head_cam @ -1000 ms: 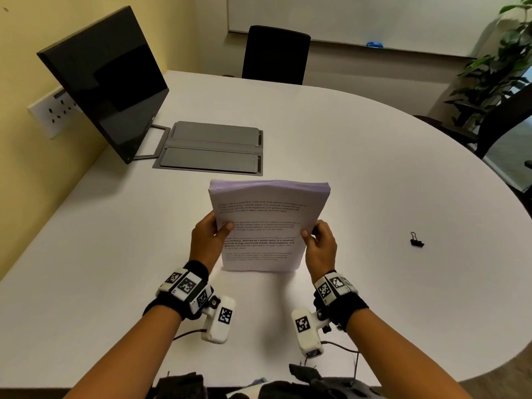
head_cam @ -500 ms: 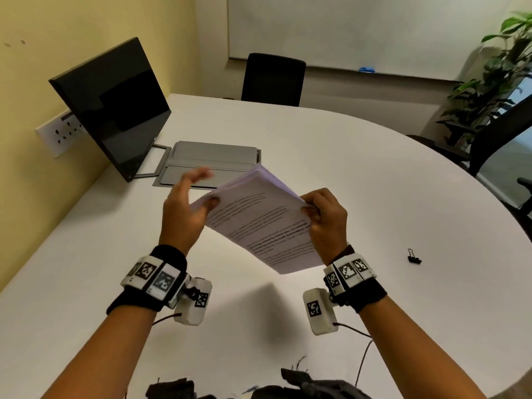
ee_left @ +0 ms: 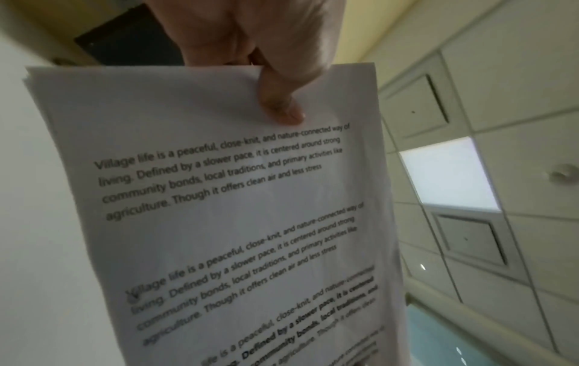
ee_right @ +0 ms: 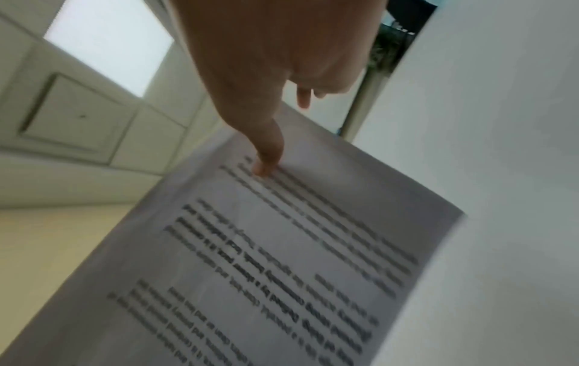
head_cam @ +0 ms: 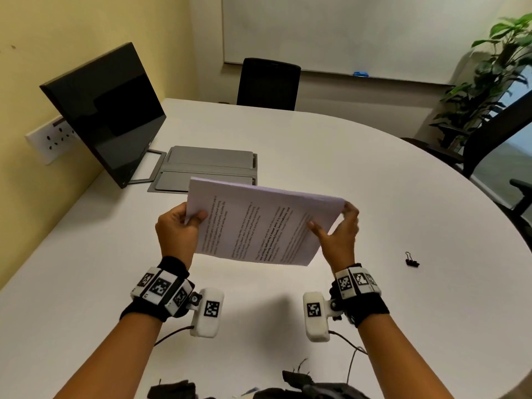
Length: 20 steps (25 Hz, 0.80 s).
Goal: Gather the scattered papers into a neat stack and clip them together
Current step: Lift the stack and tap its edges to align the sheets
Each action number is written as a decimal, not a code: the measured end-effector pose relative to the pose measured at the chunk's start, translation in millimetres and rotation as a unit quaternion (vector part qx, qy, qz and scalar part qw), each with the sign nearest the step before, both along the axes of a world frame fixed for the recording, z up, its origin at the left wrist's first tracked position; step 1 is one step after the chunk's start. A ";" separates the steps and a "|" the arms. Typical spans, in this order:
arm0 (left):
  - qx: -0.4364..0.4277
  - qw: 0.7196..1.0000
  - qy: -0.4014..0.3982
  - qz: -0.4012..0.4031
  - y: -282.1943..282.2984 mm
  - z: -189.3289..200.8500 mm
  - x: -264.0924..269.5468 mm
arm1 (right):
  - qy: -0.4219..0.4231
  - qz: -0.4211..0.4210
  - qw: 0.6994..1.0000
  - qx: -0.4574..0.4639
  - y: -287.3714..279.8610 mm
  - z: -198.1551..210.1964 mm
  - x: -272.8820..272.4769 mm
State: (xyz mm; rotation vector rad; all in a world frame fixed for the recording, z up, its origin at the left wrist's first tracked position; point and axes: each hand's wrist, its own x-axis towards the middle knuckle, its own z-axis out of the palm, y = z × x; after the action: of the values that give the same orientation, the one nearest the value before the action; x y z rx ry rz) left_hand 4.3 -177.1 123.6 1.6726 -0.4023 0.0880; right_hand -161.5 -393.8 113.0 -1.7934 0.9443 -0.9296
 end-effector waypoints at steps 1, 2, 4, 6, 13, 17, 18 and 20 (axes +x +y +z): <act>-0.009 1.000 0.019 -0.007 -0.6 -5.3 1.9 | -0.012 0.026 0.998 0.057 -1.1 -7.9 -1.1; -0.013 0.999 0.032 -0.012 -1.1 -10.8 3.4 | -0.025 0.050 0.993 0.109 -0.5 -14.8 -1.2; -0.009 0.999 0.047 -0.010 -3.5 -21.9 7.4 | -0.044 0.063 0.984 0.160 0.3 -25.9 1.1; -0.002 0.998 0.060 -0.010 -3.7 -31.5 13.1 | -0.056 0.047 0.984 0.164 1.8 -32.0 5.4; 0.033 0.994 0.102 -0.018 -11.6 -59.0 33.2 | -0.075 0.031 0.982 0.173 -8.4 -52.3 25.2; 0.056 0.990 0.129 -0.017 -20.5 -70.7 50.9 | -0.063 0.052 0.980 0.179 -23.7 -58.8 37.0; 0.058 0.989 0.139 -0.016 -22.4 -73.7 55.5 | -0.054 0.057 0.980 0.180 -28.1 -61.4 39.4; 0.057 0.986 0.154 -0.020 -25.3 -81.3 63.3 | -0.034 0.066 0.980 0.183 -35.6 -66.8 42.8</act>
State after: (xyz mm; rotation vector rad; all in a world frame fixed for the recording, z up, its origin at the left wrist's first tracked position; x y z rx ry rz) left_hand 67.6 -202.4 42.3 1.7543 -0.2098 -0.2261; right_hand -118.7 -429.4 46.2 -1.4825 0.8772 -0.6773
